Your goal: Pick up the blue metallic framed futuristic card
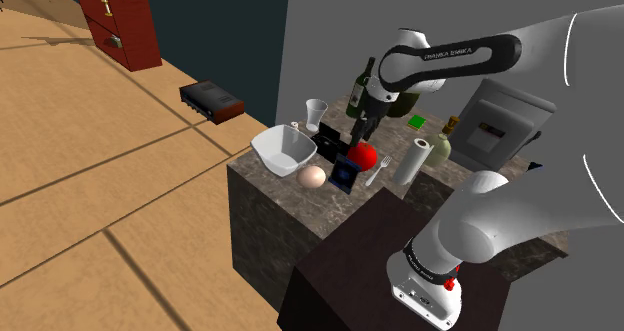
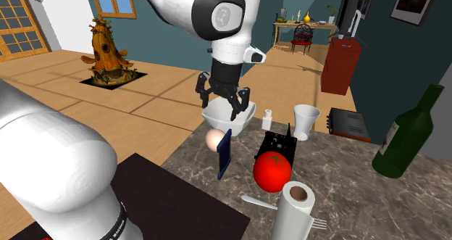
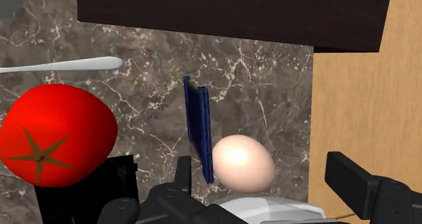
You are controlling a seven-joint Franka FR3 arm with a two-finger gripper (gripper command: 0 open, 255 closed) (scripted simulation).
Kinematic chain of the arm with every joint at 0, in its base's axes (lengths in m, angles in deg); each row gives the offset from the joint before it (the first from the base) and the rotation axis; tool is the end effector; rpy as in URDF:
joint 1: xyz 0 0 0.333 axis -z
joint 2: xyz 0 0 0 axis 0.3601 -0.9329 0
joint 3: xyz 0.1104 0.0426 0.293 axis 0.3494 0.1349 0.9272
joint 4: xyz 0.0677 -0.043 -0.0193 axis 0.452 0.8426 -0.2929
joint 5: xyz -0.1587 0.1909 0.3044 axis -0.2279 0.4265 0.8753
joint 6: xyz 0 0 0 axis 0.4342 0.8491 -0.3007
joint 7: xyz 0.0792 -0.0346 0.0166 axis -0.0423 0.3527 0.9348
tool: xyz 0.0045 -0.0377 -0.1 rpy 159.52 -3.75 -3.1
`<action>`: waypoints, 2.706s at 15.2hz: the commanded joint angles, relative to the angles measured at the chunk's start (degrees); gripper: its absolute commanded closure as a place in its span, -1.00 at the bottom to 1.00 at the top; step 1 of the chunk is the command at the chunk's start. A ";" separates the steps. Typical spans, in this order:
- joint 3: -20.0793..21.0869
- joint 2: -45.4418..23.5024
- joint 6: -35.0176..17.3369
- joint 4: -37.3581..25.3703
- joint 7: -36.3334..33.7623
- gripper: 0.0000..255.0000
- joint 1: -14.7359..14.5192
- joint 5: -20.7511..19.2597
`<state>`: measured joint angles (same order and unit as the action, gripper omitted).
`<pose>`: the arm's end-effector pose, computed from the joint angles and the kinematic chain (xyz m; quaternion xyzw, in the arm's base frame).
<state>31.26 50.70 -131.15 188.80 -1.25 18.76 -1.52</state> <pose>0.3569 -0.1099 0.3925 -0.9949 -0.0463 0.0128 0.0887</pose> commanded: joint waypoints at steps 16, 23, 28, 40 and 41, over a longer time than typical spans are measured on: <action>-10.18 -23.25 -14.68 0.49 21.32 -1.00 -6.02 16.08; -10.19 -23.14 -14.63 0.51 21.27 1.00 -5.99 15.98; -10.05 -21.44 -13.14 0.30 19.82 1.00 -5.67 14.43; -8.32 -12.34 -3.21 -2.31 13.12 1.00 -3.56 8.00; -8.16 -11.72 -2.36 -2.63 12.69 1.00 -3.43 7.67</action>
<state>23.01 38.33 -134.40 186.43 11.80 15.13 6.57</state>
